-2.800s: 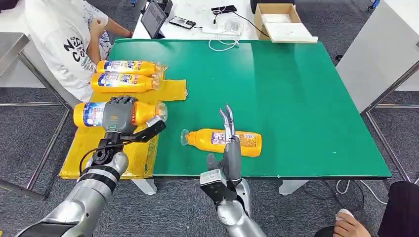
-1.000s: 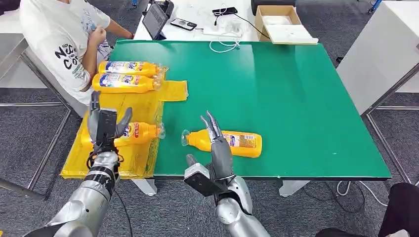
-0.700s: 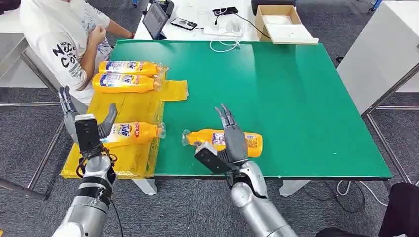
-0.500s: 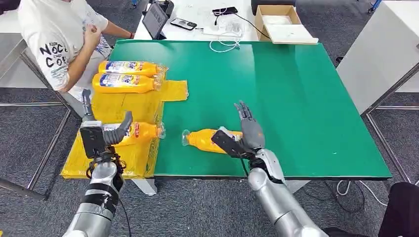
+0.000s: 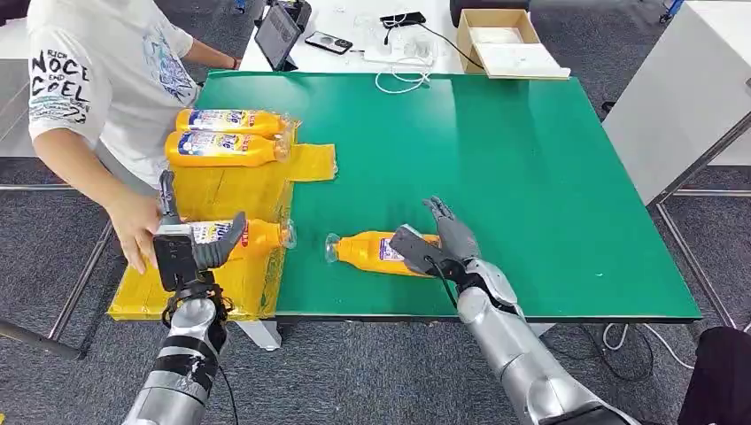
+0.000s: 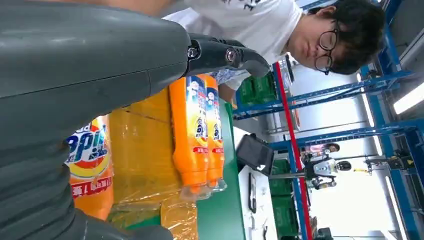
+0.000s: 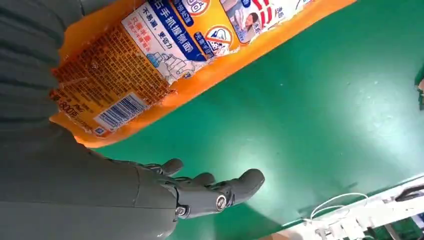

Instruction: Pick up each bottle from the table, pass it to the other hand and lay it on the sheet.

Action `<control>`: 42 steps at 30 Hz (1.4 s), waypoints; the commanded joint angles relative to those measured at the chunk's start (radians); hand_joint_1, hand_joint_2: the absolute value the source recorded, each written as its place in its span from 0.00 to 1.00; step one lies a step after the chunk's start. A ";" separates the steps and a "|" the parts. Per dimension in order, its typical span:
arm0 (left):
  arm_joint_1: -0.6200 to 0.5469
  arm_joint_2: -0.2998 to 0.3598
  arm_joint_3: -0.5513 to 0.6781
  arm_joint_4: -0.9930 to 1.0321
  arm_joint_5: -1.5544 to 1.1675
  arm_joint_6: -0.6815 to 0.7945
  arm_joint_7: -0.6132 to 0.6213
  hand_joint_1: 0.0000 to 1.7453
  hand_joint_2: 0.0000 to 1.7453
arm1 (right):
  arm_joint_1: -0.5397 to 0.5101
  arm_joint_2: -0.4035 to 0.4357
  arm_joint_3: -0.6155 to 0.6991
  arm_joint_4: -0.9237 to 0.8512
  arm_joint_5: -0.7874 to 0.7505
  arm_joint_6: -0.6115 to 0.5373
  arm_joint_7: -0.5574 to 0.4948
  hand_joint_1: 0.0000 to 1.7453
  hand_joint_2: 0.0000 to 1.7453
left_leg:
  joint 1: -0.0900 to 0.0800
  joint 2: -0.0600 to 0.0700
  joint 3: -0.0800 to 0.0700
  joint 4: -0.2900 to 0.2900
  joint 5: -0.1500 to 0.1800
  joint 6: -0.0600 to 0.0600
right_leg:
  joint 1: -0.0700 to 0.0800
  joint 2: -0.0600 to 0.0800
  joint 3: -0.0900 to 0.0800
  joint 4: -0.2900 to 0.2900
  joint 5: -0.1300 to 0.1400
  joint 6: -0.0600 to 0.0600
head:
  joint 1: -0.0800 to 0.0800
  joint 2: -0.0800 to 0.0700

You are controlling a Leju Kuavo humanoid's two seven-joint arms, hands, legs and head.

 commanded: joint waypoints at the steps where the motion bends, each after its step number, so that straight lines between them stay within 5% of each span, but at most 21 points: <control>1: -0.057 -0.003 -0.021 0.119 -0.007 -0.005 0.004 0.00 1.00 | -0.078 -0.005 0.024 0.230 -0.010 0.107 0.006 0.00 1.00 | 0.000 -0.001 0.003 0.000 0.000 0.001 | 0.000 -0.002 0.003 0.000 -0.001 -0.002 | 0.000 0.000; 14: -0.080 -0.002 -0.021 0.183 -0.002 -0.010 0.004 0.00 1.00 | -0.081 -0.015 0.045 0.269 -0.027 0.161 -0.005 0.00 1.00 | 0.000 -0.002 0.009 -0.001 0.000 0.001 | 0.001 -0.003 0.009 -0.002 0.000 -0.002 | 0.000 0.000; 28: -0.130 -0.016 0.002 0.296 0.051 -0.064 0.004 0.00 1.00 | -0.139 -0.070 0.211 0.346 0.024 0.316 0.105 0.00 1.00 | 0.001 -0.002 0.014 -0.001 0.000 0.001 | 0.001 -0.003 0.015 -0.002 0.000 -0.001 | 0.000 0.000; 29: -0.130 -0.016 0.002 0.299 0.053 -0.067 0.004 0.00 1.00 | -0.142 -0.067 0.219 0.347 0.028 0.315 0.111 0.13 1.00 | 0.001 -0.004 0.014 -0.002 0.001 0.001 | 0.001 -0.005 0.015 -0.003 0.000 -0.002 | 0.000 0.000; 31: -0.129 -0.016 0.001 0.302 0.052 -0.067 0.004 0.00 1.00 | -0.143 -0.065 0.236 0.349 0.033 0.315 0.123 0.78 1.00 | 0.000 -0.003 0.015 -0.001 0.000 0.001 | 0.001 -0.003 0.015 -0.002 0.000 -0.001 | 0.000 0.000; 35: -0.131 -0.018 0.001 0.305 0.055 -0.071 0.004 0.00 1.00 | -0.143 -0.065 0.253 0.354 0.039 0.326 0.128 0.83 1.00 | 0.001 -0.003 0.015 -0.002 0.000 0.001 | 0.001 -0.004 0.016 -0.003 0.000 -0.002 | 0.000 0.000; 37: -0.133 -0.018 0.000 0.310 0.055 -0.071 0.004 0.00 1.00 | -0.144 -0.066 0.268 0.357 0.039 0.332 0.132 0.99 1.00 | 0.001 -0.002 0.014 -0.001 0.000 0.000 | 0.001 -0.003 0.014 -0.002 0.000 -0.001 | 0.000 0.000; 42: -0.133 -0.020 0.001 0.315 0.058 -0.068 0.004 0.00 1.00 | -0.133 -0.057 0.289 0.362 0.043 0.319 0.142 1.00 1.00 | 0.001 -0.002 0.015 -0.002 0.000 0.001 | 0.002 -0.004 0.015 -0.003 0.000 -0.002 | 0.000 0.000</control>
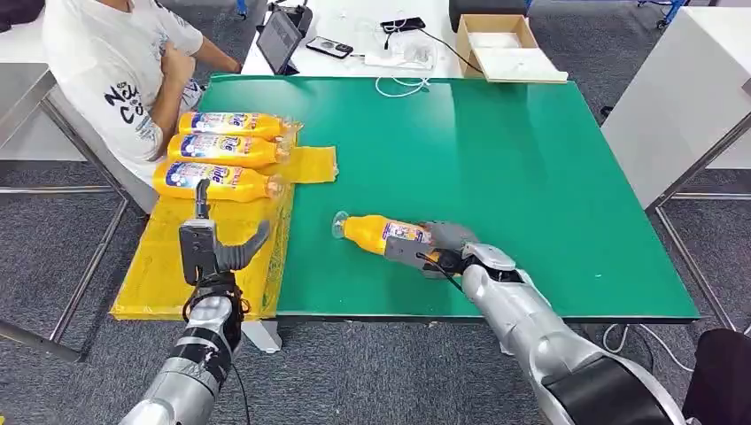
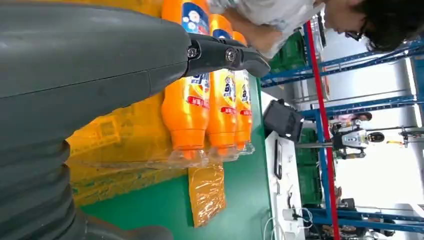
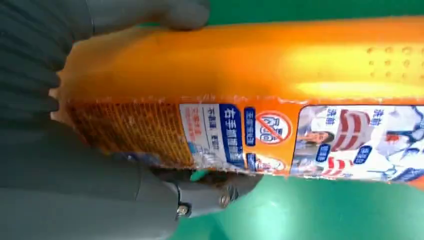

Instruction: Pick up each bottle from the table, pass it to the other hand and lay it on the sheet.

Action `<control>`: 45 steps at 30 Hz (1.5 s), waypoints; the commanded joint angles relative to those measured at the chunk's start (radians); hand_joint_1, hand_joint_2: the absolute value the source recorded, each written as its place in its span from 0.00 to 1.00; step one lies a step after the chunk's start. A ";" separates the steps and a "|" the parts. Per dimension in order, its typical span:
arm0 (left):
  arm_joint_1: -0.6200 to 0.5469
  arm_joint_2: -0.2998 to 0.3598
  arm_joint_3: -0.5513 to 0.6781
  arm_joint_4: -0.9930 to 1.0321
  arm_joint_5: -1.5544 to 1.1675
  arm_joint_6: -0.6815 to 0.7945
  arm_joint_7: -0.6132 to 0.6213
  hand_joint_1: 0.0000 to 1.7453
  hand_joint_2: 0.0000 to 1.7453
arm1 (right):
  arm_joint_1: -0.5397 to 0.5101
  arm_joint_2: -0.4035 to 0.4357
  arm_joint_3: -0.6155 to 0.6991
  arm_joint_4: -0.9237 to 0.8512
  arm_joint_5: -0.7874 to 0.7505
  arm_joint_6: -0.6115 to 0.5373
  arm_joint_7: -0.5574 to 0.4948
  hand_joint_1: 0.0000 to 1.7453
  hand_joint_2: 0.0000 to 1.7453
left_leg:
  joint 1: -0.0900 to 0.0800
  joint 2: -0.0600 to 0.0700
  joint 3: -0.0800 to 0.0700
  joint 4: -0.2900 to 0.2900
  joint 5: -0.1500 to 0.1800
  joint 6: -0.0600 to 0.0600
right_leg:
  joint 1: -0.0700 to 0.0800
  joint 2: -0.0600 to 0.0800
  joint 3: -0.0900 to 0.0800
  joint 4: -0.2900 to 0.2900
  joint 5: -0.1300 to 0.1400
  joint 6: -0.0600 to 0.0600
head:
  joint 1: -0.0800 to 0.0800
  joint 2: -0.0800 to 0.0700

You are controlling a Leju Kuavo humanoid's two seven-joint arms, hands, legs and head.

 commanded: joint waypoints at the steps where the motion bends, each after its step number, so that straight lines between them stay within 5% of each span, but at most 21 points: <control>1: -0.046 -0.006 0.007 0.091 0.006 -0.001 0.003 0.00 1.00 | 0.054 -0.001 0.082 0.100 0.002 0.012 0.017 1.00 1.00 | 0.001 -0.002 0.002 -0.001 0.000 0.001 | 0.002 -0.003 0.004 -0.002 0.000 -0.002 | 0.000 0.000; 11: -0.040 -0.006 0.008 0.085 0.008 -0.001 0.003 0.00 1.00 | 0.067 0.005 0.057 0.082 -0.025 -0.034 0.002 1.00 1.00 | 0.001 -0.002 0.003 -0.001 0.000 0.000 | 0.001 -0.003 0.003 -0.002 -0.001 -0.002 | 0.000 0.000; 14: 0.008 -0.010 0.011 0.018 0.005 -0.023 0.017 0.00 1.00 | 0.139 0.036 -0.064 -0.056 -0.128 -0.301 -0.153 1.00 1.00 | 0.001 -0.001 0.003 -0.001 0.000 0.000 | 0.002 -0.002 0.004 -0.002 0.000 -0.001 | 0.000 0.000; 16: 0.047 -0.022 0.002 -0.044 0.016 -0.088 0.059 0.00 1.00 | 0.275 0.073 -0.203 -0.354 -0.195 -0.530 -0.297 1.00 1.00 | 0.001 0.000 0.004 -0.002 0.000 0.000 | 0.002 -0.001 0.005 -0.003 0.000 -0.002 | 0.000 0.000; 19: 0.064 -0.042 -0.030 -0.075 0.074 -0.224 0.138 0.00 1.00 | 0.458 0.117 -0.307 -0.789 -0.253 -0.656 -0.355 1.00 1.00 | 0.001 0.002 0.001 -0.001 -0.002 0.000 | 0.002 0.000 0.001 -0.001 -0.001 -0.003 | 0.000 0.000; 22: 0.058 -0.048 -0.047 -0.067 0.097 -0.251 0.157 0.00 1.00 | 0.494 0.120 -0.324 -0.873 -0.240 -0.675 -0.352 1.00 1.00 | 0.000 -0.003 -0.005 0.001 -0.002 0.000 | 0.001 -0.004 -0.003 0.003 -0.004 -0.003 | -0.001 0.000; 25: 0.054 -0.059 -0.087 -0.068 0.182 -0.389 0.204 0.00 1.00 | 0.542 0.161 -0.378 -0.973 -0.246 -0.862 -0.509 1.00 1.00 | 0.000 -0.004 -0.010 0.000 -0.001 0.001 | 0.001 -0.004 -0.007 0.001 -0.002 -0.001 | 0.000 0.000; 29: 0.065 -0.058 -0.146 -0.108 0.238 -0.452 0.228 0.00 1.00 | 0.587 0.248 -0.492 -1.061 -0.213 -0.862 -0.633 1.00 1.00 | 0.000 -0.004 -0.012 0.001 -0.002 0.001 | 0.000 -0.004 -0.009 0.002 -0.003 -0.002 | 0.000 0.000; 39: 0.071 -0.053 -0.153 -0.124 0.245 -0.454 0.234 0.00 1.00 | 0.582 0.252 -0.497 -1.049 -0.215 -0.862 -0.641 1.00 1.00 | -0.001 0.000 -0.012 0.000 -0.001 0.001 | 0.000 -0.001 -0.011 0.000 -0.001 -0.002 | -0.001 0.000; 45: 0.111 -0.038 -0.212 -0.215 0.367 -0.654 0.278 0.00 1.00 | 0.580 0.220 -0.465 -0.990 -0.238 -0.857 -0.640 1.00 1.00 | -0.001 0.000 -0.008 0.000 -0.003 0.002 | 0.001 -0.001 -0.006 0.000 -0.003 -0.003 | 0.000 0.000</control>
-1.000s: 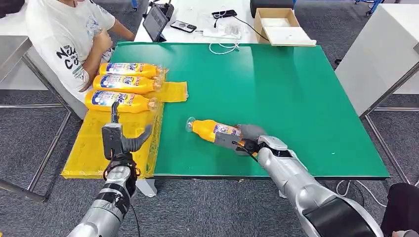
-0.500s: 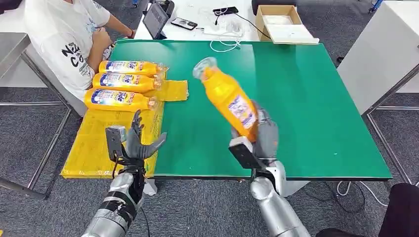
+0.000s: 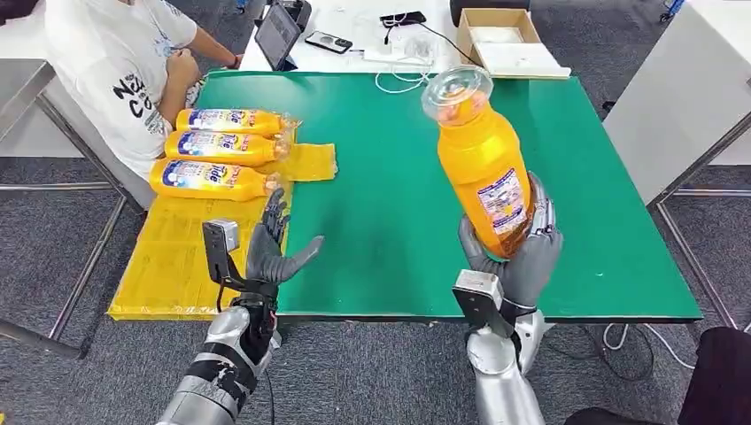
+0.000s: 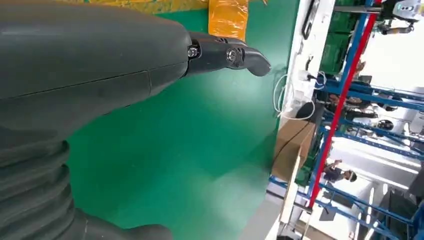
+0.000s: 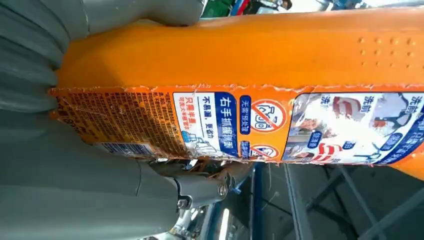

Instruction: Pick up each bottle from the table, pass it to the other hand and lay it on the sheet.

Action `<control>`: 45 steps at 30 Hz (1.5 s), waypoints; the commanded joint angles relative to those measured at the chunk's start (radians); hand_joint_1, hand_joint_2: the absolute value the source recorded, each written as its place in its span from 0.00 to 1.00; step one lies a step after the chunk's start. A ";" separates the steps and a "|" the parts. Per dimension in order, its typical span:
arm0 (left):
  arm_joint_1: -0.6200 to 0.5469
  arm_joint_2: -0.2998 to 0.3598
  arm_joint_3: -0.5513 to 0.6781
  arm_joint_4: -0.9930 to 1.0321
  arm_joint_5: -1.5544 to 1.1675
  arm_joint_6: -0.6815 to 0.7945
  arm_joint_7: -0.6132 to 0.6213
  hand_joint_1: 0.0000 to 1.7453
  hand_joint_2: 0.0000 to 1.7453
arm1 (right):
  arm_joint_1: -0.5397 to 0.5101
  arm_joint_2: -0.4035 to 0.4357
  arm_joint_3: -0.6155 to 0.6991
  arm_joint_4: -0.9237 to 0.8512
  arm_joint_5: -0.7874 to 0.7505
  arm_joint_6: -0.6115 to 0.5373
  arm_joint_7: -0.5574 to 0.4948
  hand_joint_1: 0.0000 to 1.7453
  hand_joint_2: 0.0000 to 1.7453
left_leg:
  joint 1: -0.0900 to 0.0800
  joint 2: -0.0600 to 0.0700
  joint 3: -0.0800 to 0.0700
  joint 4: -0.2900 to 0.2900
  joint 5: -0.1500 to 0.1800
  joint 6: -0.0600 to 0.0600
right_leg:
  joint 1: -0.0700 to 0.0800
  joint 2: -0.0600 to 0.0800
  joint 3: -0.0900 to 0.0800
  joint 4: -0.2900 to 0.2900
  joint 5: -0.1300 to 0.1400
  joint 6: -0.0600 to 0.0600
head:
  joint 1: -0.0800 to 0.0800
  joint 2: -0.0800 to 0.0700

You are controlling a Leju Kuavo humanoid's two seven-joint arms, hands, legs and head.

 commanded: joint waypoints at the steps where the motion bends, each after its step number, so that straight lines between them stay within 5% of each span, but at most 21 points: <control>1: 0.031 0.031 -0.093 -0.090 0.156 -0.222 0.065 0.00 1.00 | -0.022 -0.042 0.019 0.089 -0.038 -0.002 0.003 1.00 1.00 | 0.000 0.001 0.004 0.000 -0.002 0.001 | 0.001 0.000 0.005 -0.001 -0.002 -0.002 | 0.000 0.000; 7: 0.066 0.082 -0.143 -0.143 0.345 -0.440 0.092 0.00 1.00 | -0.011 -0.063 0.174 0.254 -0.040 0.091 -0.002 1.00 1.00 | 0.000 0.005 0.009 -0.002 -0.003 0.001 | 0.001 0.004 0.008 -0.003 -0.001 -0.003 | 0.000 0.000; 27: 0.072 0.080 -0.168 -0.156 0.351 -0.437 0.110 0.00 1.00 | -0.058 0.022 0.266 0.546 -0.091 0.168 0.006 1.00 1.00 | 0.001 0.002 0.001 -0.001 -0.001 0.000 | 0.001 0.001 0.002 -0.001 -0.001 -0.002 | 0.000 0.000; 34: 0.048 0.078 -0.203 -0.114 0.342 -0.447 0.118 0.00 1.00 | -0.134 0.033 0.366 0.717 0.062 0.137 0.091 1.00 1.00 | 0.001 0.003 0.003 -0.001 -0.002 0.000 | 0.001 0.002 0.003 -0.001 -0.001 -0.002 | 0.000 0.000; 45: 0.044 0.078 -0.222 -0.105 0.338 -0.458 0.121 0.00 1.00 | -0.207 0.076 0.401 0.891 0.065 0.190 0.154 1.00 1.00 | 0.001 0.000 0.003 -0.001 -0.002 0.000 | 0.001 -0.001 0.003 -0.001 -0.002 -0.002 | 0.000 0.000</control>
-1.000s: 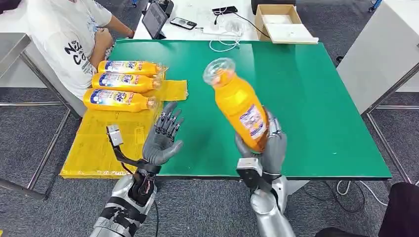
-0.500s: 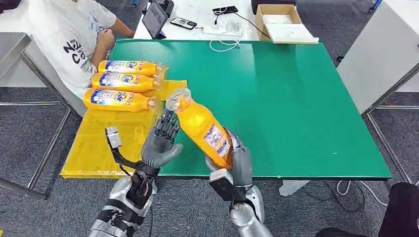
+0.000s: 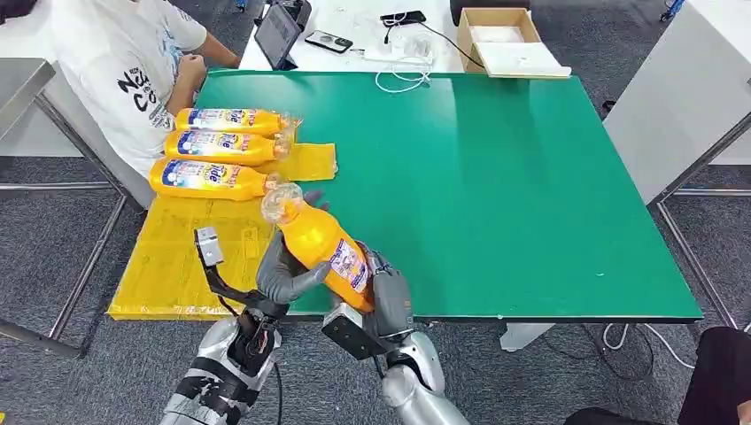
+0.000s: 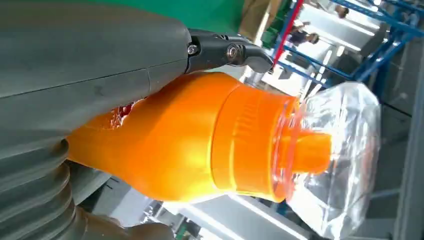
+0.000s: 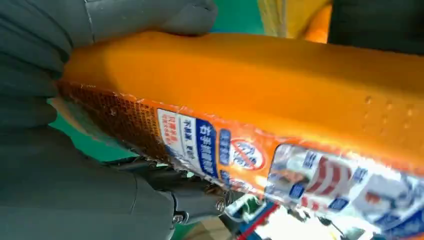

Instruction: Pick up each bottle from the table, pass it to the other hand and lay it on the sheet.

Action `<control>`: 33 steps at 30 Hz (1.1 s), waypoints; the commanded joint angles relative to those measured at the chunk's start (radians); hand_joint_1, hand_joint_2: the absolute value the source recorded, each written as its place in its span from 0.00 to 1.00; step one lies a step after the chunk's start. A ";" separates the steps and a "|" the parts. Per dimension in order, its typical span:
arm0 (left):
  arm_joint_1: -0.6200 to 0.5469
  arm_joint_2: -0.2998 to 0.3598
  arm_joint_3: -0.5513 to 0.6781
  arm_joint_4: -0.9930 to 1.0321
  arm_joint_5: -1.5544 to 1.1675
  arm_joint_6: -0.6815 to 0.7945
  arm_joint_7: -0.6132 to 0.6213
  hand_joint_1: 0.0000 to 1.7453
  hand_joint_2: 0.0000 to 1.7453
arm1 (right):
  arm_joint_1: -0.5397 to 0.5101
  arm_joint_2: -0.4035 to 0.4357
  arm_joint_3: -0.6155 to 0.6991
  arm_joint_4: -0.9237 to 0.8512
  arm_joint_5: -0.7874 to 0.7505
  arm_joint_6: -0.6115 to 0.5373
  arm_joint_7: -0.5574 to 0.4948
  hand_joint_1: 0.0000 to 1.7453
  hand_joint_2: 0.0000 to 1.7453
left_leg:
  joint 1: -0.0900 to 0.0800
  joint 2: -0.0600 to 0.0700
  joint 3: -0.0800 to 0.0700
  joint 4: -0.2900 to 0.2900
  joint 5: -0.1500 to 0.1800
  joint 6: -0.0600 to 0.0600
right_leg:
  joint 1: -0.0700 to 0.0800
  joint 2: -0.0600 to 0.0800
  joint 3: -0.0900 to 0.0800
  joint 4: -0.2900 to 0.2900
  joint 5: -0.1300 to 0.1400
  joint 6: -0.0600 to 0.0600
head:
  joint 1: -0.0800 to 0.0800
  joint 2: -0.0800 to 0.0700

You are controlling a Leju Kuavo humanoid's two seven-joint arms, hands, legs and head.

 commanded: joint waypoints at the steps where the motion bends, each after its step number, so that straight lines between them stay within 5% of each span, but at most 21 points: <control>1: -0.043 0.020 -0.063 0.062 -0.006 -0.011 0.009 0.00 1.00 | -0.082 0.012 0.065 0.196 0.014 0.030 0.018 1.00 1.00 | 0.000 0.001 0.006 0.000 -0.002 0.001 | 0.001 -0.001 0.006 -0.001 -0.002 -0.003 | 0.000 0.000; 12: -0.087 0.030 -0.115 0.172 -0.033 -0.023 0.033 0.00 1.00 | -0.144 0.033 0.127 0.239 0.038 0.002 0.042 1.00 1.00 | 0.000 0.000 0.005 0.000 -0.002 0.001 | 0.001 -0.002 0.005 0.000 -0.002 -0.003 | 0.000 0.000; 20: -0.142 0.020 -0.144 0.279 -0.203 0.157 -0.017 0.00 1.00 | -0.146 0.033 0.259 0.265 -0.036 0.002 0.069 1.00 1.00 | 0.000 0.000 0.004 0.000 -0.002 0.001 | 0.001 -0.001 0.004 0.000 -0.002 -0.002 | 0.000 0.000; 33: -0.146 0.020 -0.153 0.280 -0.244 0.195 -0.029 0.00 1.00 | -0.143 0.033 0.261 0.264 -0.044 0.002 0.069 1.00 1.00 | 0.000 0.000 0.001 0.000 -0.001 0.000 | 0.000 -0.001 0.001 0.000 -0.001 -0.002 | 0.000 0.000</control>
